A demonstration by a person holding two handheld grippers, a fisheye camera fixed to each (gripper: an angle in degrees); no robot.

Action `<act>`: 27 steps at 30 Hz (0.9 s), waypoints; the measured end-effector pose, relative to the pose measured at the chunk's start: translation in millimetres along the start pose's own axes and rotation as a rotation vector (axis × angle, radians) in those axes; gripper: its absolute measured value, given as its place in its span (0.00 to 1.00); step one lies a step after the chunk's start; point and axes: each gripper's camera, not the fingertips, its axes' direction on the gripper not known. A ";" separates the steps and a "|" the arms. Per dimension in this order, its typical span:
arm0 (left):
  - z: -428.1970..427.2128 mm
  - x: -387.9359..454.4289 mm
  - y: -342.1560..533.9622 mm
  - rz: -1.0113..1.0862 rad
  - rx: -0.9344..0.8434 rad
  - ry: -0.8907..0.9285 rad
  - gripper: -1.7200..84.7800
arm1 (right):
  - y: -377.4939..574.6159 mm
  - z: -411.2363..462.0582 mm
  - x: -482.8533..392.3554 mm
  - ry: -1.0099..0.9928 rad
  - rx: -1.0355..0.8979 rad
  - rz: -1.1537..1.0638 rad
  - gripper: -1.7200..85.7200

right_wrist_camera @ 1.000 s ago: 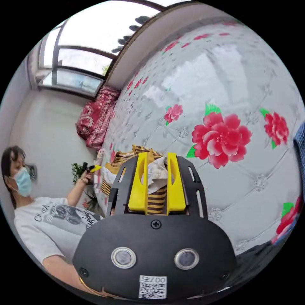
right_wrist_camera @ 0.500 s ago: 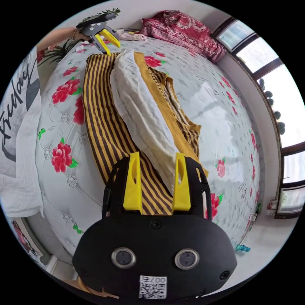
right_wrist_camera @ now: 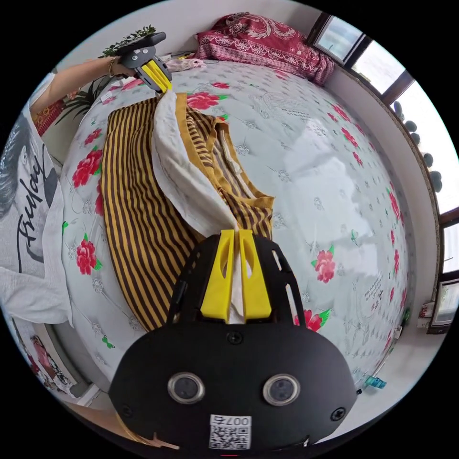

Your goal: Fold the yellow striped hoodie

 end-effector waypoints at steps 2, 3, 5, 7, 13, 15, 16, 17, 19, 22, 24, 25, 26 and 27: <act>11.7 -23.7 -15.9 -0.074 -0.047 0.090 0.05 | -5.7 9.0 21.3 -0.045 -0.027 0.021 0.04; 16.5 -28.8 -19.5 -0.097 -0.065 0.101 0.05 | -6.4 13.2 27.0 -0.060 -0.037 0.034 0.04; 36.4 -43.6 -28.2 -0.152 -0.123 0.214 0.07 | -1.8 30.1 51.4 -0.157 -0.059 0.113 0.07; 40.9 -55.8 -26.0 -0.219 -0.120 0.284 0.08 | 9.4 33.9 72.0 -0.221 -0.041 0.218 0.09; 13.9 -65.0 10.3 -0.337 0.004 0.280 0.10 | 21.9 -16.6 43.0 -0.030 0.092 0.105 0.12; 5.1 -46.6 8.6 -0.262 0.006 0.250 0.10 | 8.3 -22.5 10.0 0.005 0.121 -0.035 0.13; 3.1 -32.1 4.1 -0.214 -0.017 0.218 0.11 | -2.6 -20.9 -9.2 -0.006 0.134 -0.112 0.13; 3.7 -17.4 -2.4 -0.169 -0.037 0.191 0.11 | -13.9 -15.8 -25.6 -0.030 0.143 -0.176 0.13; 9.0 3.0 -14.4 -0.104 -0.049 0.182 0.12 | -29.8 -2.7 -46.5 -0.051 0.150 -0.262 0.13; 29.7 23.8 -33.8 -0.036 -0.076 0.173 0.12 | -50.5 23.6 -67.6 -0.054 0.102 -0.377 0.12; 43.0 22.6 -41.9 -0.037 -0.103 0.130 0.12 | -56.9 32.4 -67.7 -0.062 0.088 -0.409 0.11; 49.3 17.2 -45.6 -0.043 -0.112 0.114 0.11 | -59.1 36.7 -61.9 -0.093 0.075 -0.421 0.10; 53.4 8.9 -48.8 -0.058 -0.124 0.094 0.11 | -60.6 37.5 -51.5 -0.147 0.075 -0.413 0.08; 54.8 4.7 -50.3 -0.062 -0.127 0.085 0.11 | -61.1 36.6 -45.0 -0.179 0.080 -0.400 0.07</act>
